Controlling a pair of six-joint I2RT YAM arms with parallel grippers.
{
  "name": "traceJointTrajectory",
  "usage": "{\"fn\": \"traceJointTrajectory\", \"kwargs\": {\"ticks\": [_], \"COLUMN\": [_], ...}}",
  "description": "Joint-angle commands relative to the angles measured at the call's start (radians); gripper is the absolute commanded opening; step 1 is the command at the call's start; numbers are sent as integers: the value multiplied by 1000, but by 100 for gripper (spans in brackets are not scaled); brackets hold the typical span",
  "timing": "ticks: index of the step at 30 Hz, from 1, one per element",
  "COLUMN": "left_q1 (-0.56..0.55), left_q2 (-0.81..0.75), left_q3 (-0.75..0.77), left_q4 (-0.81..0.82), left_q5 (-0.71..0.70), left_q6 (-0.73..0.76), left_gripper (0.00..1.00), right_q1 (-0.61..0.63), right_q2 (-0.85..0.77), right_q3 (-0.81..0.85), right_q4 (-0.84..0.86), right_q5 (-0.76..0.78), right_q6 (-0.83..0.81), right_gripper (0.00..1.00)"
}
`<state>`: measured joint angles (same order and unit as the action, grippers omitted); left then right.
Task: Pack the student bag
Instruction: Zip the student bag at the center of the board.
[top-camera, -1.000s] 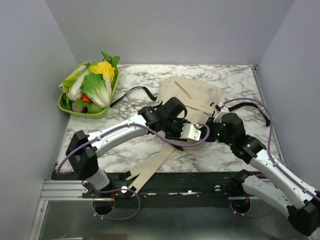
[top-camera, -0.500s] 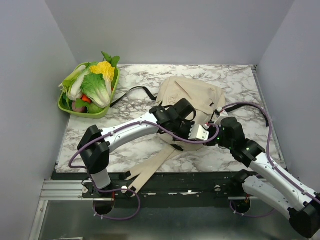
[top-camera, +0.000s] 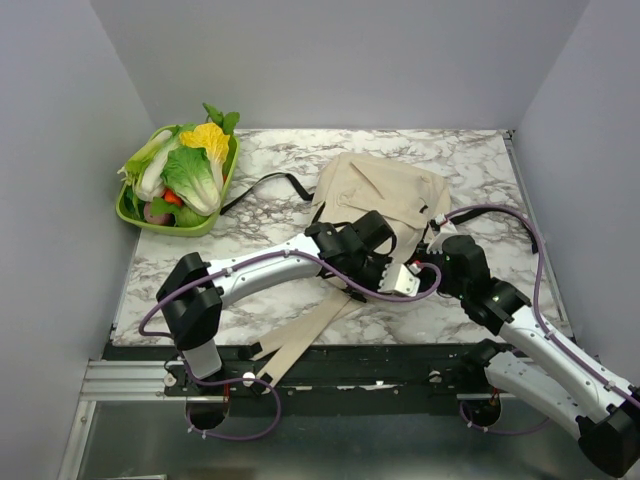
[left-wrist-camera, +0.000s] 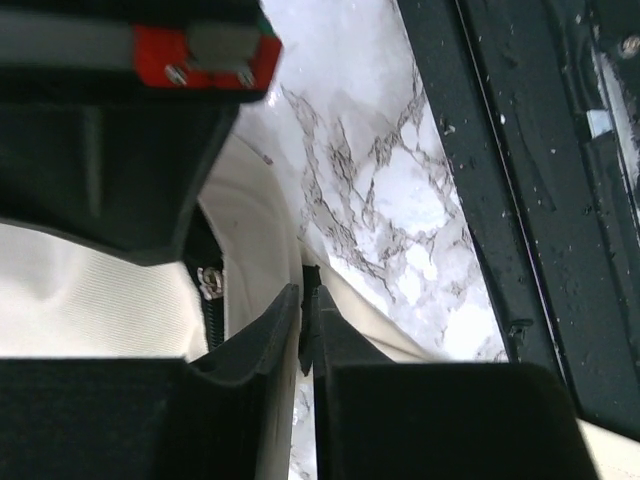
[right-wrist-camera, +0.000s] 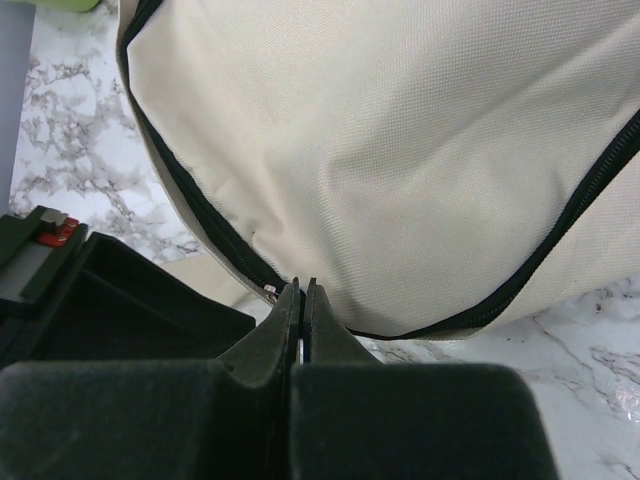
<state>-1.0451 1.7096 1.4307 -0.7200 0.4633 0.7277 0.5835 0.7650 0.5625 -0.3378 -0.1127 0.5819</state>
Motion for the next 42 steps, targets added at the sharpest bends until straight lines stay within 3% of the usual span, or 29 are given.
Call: {"fn": "traceJointTrajectory", "kwargs": {"ticks": [1,4,8,16,28,40,42], "left_q1": [-4,3,8,11,8,-16,-20], "left_q2": [-22,-24,-24,-34,-28,-22,-22], "left_q3": [-35,20,69,45,-49,-6,-10], "left_q4": [25,13,-18,-12,19,-7,-10], "left_q5": [-63,-92,-112,-123,-112,-97,-100], "left_q6": [12,22,12,38,82,67,68], "left_gripper": [19,22,47,49,34,1,0], "right_q1": [7,6,9,7,7,7,7], "right_q2": [-4,-9,-10,-3,-10,-10,-19], "right_q3": [11,11,7,5,11,8,13], "right_q4": [5,-1,-3,5,-6,-20,-44], "right_q5": [16,15,16,13,27,50,62], "right_q6": [-19,-19,-19,-14,-13,-17,-22], "right_gripper": [1,1,1,1,1,1,1]}}
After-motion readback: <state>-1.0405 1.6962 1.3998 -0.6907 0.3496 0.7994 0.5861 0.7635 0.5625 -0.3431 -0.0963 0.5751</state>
